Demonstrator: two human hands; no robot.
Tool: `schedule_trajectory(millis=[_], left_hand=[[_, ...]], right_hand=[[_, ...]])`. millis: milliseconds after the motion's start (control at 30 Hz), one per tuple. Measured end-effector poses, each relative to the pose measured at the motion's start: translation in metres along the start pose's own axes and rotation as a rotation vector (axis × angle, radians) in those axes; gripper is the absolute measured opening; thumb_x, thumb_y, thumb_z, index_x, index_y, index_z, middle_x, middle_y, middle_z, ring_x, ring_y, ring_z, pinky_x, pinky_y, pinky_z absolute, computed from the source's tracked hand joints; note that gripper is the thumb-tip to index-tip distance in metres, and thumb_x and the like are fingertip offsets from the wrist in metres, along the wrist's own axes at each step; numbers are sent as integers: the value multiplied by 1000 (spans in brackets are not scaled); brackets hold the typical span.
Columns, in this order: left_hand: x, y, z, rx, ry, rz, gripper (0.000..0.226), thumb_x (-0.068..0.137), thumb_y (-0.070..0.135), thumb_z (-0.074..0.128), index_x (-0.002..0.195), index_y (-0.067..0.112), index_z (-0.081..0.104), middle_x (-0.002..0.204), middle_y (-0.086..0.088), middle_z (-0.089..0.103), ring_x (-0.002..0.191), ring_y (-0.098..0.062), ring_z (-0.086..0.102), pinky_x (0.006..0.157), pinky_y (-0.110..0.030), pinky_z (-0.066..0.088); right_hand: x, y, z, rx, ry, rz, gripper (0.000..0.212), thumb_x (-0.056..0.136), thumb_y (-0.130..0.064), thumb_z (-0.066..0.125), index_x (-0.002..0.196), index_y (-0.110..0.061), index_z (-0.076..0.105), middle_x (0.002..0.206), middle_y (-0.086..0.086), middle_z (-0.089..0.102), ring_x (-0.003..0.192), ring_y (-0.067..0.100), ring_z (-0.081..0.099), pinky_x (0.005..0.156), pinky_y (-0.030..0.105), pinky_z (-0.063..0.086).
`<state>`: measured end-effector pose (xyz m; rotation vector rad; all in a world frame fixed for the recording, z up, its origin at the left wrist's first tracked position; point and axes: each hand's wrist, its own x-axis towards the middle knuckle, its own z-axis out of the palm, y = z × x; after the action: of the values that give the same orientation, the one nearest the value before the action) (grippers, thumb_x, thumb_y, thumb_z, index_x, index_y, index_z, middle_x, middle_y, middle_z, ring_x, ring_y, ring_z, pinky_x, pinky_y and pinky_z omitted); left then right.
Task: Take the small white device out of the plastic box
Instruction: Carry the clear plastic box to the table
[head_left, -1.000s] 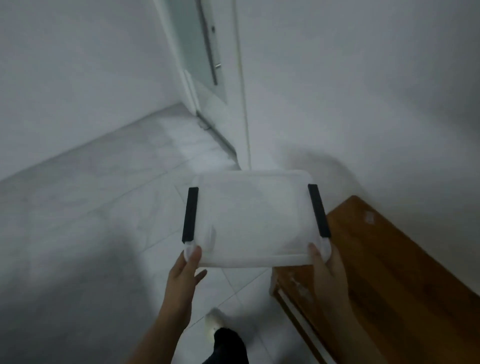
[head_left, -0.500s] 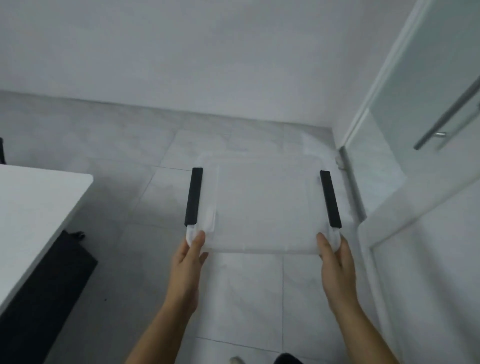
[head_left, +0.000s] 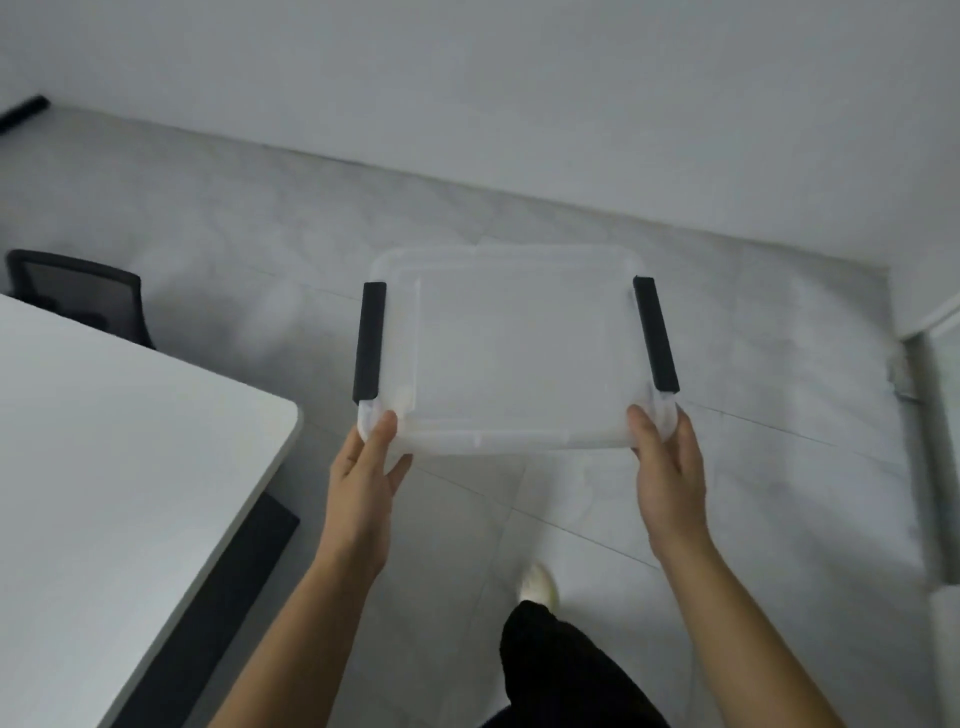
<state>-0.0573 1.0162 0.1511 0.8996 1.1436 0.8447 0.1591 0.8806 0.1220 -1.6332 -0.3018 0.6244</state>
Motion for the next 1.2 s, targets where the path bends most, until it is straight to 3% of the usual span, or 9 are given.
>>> schedule_trajectory(millis=[133, 300, 367, 467, 633, 767, 933, 1133, 1200], left_hand=[[95, 53, -6, -79, 143, 49, 29, 101, 26, 55, 129, 23, 62, 132, 0, 68, 129, -21, 59, 113, -49, 42], [208, 105, -29, -167, 258, 121, 25, 101, 27, 54, 121, 30, 67, 121, 10, 75, 124, -15, 63, 112, -45, 43], [262, 121, -38, -204, 294, 136, 29, 101, 26, 53, 127, 28, 66, 124, 10, 74, 125, -15, 63, 113, -45, 42], [354, 146, -57, -255, 349, 135, 38, 101, 26, 54, 137, 18, 61, 131, 2, 70, 126, -16, 62, 114, -47, 41], [496, 215, -79, -306, 373, 157, 26, 101, 25, 54, 123, 22, 67, 114, 9, 76, 116, -12, 66, 112, -47, 43], [597, 274, -91, -273, 394, 179, 35, 101, 25, 54, 133, 15, 63, 117, 7, 75, 119, -13, 65, 111, -45, 45], [737, 321, -117, -223, 435, 193, 38, 101, 23, 53, 137, 12, 62, 125, 1, 73, 121, -15, 65, 109, -43, 46], [898, 398, -170, -200, 577, 156, 35, 101, 23, 54, 133, 12, 64, 124, -1, 73, 123, -19, 64, 111, -45, 44], [937, 428, -196, -215, 649, 178, 35, 101, 23, 55, 132, 12, 65, 121, 1, 74, 120, -18, 65, 111, -46, 44]], right_hand=[[91, -46, 97, -33, -133, -60, 38, 98, -40, 58, 136, -34, 56, 118, -22, 67, 103, -16, 61, 90, 17, 44], [188, -84, 229, -113, -293, -121, 43, 98, -42, 57, 140, -33, 53, 128, -16, 66, 120, 3, 60, 103, 29, 44], [228, -94, 287, -136, -342, -149, 43, 99, -40, 56, 141, -31, 53, 127, -15, 66, 120, 5, 60, 104, 31, 45], [287, -109, 378, -157, -409, -180, 42, 100, -37, 56, 141, -29, 54, 127, -15, 66, 119, 3, 60, 105, 30, 45], [377, -150, 512, -137, -445, -196, 42, 99, -38, 57, 140, -32, 55, 127, -15, 67, 118, 1, 62, 102, 28, 47], [440, -180, 606, -119, -454, -180, 40, 99, -38, 57, 139, -32, 56, 125, -14, 68, 116, 2, 63, 101, 28, 47], [528, -176, 739, -105, -485, -140, 45, 95, -45, 58, 138, -32, 56, 129, -13, 67, 122, 7, 61, 109, 38, 45], [628, -186, 929, -90, -653, -22, 45, 97, -45, 57, 141, -35, 52, 132, -16, 64, 126, 6, 57, 113, 40, 42], [649, -199, 1000, -115, -719, -24, 56, 93, -50, 58, 145, -31, 49, 137, -12, 61, 130, 9, 55, 115, 43, 41]])
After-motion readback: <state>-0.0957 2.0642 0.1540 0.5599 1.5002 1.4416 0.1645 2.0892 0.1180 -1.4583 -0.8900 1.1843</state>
